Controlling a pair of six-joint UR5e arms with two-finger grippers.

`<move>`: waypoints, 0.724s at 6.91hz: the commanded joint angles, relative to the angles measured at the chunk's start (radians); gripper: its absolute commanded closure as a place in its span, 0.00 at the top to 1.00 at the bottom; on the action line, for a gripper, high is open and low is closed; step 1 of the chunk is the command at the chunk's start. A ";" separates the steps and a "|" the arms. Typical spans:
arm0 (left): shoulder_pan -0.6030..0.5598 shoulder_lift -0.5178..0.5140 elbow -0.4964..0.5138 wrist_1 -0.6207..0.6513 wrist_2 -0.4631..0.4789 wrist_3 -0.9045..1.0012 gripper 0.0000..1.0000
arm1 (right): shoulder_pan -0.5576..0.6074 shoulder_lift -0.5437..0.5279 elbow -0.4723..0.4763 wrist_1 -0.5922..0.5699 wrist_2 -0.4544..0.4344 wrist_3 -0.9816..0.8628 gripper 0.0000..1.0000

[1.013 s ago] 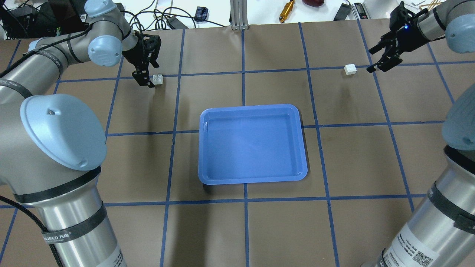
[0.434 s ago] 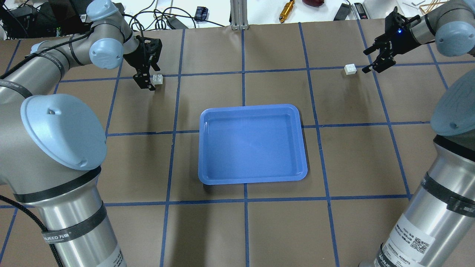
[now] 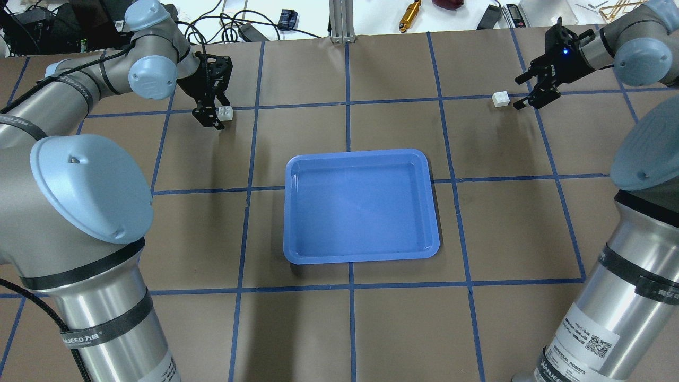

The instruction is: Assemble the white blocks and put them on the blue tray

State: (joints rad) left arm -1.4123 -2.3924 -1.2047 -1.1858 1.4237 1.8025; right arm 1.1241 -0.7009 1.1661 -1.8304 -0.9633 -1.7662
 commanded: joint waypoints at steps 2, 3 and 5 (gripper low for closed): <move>0.000 -0.001 0.001 0.029 0.000 0.003 0.21 | 0.008 0.023 -0.002 -0.044 0.003 -0.035 0.97; 0.000 0.004 0.000 0.029 0.000 0.005 0.10 | 0.009 0.021 -0.002 -0.044 0.003 -0.041 0.97; -0.002 0.047 -0.006 0.014 -0.035 -0.003 0.00 | 0.019 0.018 -0.002 -0.044 0.005 -0.041 0.97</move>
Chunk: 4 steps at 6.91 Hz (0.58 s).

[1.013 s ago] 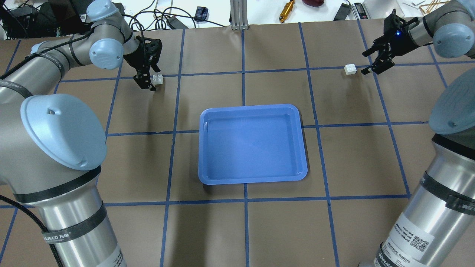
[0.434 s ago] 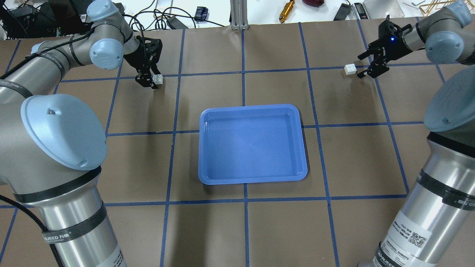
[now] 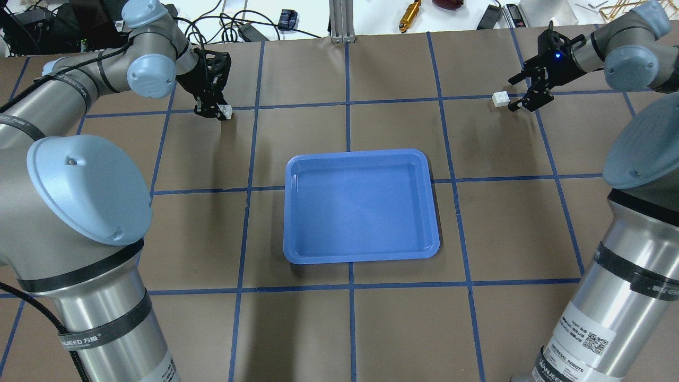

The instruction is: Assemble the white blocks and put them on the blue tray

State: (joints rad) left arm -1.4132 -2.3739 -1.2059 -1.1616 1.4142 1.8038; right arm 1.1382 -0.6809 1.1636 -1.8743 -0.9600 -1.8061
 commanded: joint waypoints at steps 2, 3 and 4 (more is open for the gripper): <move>-0.027 0.146 -0.094 -0.046 -0.054 -0.033 0.00 | 0.015 -0.003 -0.001 0.000 0.001 0.001 0.96; -0.030 0.224 -0.178 -0.062 -0.085 -0.034 0.00 | 0.015 -0.003 -0.001 0.000 0.001 0.001 0.90; -0.036 0.314 -0.267 -0.064 -0.090 -0.059 0.00 | 0.015 -0.005 -0.001 0.000 0.001 0.001 0.79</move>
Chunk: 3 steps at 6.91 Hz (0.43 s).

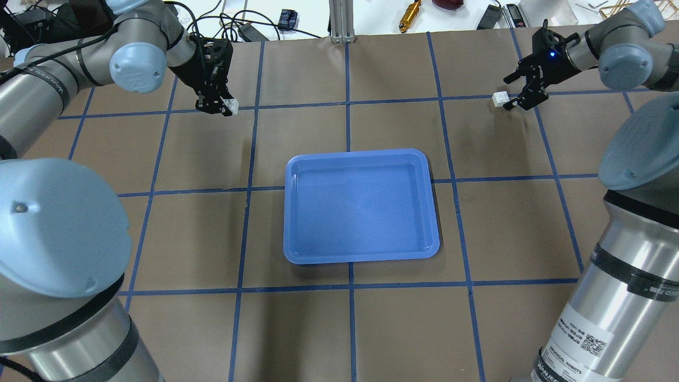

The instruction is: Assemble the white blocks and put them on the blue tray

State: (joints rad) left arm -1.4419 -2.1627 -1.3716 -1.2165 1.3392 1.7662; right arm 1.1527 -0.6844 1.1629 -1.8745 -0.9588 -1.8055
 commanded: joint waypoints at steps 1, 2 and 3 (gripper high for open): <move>-0.033 0.175 -0.168 -0.012 -0.015 -0.042 0.00 | 0.001 -0.003 0.000 0.000 0.000 0.000 0.65; -0.058 0.226 -0.208 -0.030 -0.029 -0.054 0.00 | 0.001 -0.003 0.000 0.000 0.000 -0.001 0.55; -0.090 0.269 -0.221 -0.105 -0.038 -0.074 0.00 | 0.001 -0.004 0.000 0.000 -0.001 -0.001 0.38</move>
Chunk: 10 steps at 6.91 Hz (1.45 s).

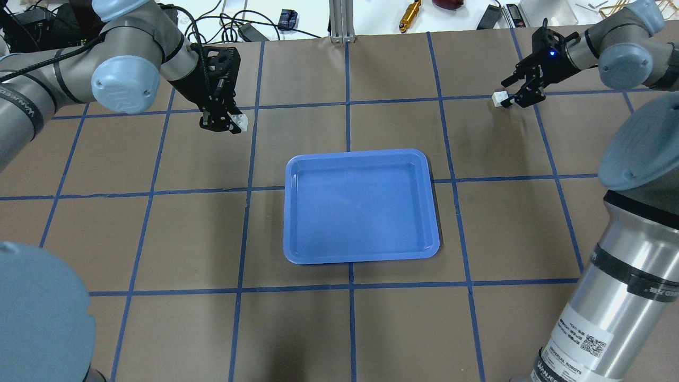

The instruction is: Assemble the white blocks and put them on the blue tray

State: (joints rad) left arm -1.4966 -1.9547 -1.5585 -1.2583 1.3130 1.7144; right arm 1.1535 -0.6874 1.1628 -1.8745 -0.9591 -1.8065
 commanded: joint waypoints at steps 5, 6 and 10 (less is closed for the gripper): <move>-0.197 0.076 -0.086 -0.037 -0.011 -0.136 0.00 | 0.011 -0.070 0.015 0.008 -0.018 0.004 0.00; -0.229 0.062 -0.119 0.050 -0.015 -0.180 0.00 | 0.027 -0.111 0.038 0.050 -0.018 0.001 0.00; -0.301 0.011 -0.361 0.473 -0.015 -0.369 0.00 | 0.069 -0.280 0.246 0.077 -0.012 0.033 0.00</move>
State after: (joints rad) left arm -1.7732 -1.9206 -1.8911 -0.8417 1.2965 1.3842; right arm 1.2106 -0.9230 1.3433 -1.7992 -0.9685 -1.7911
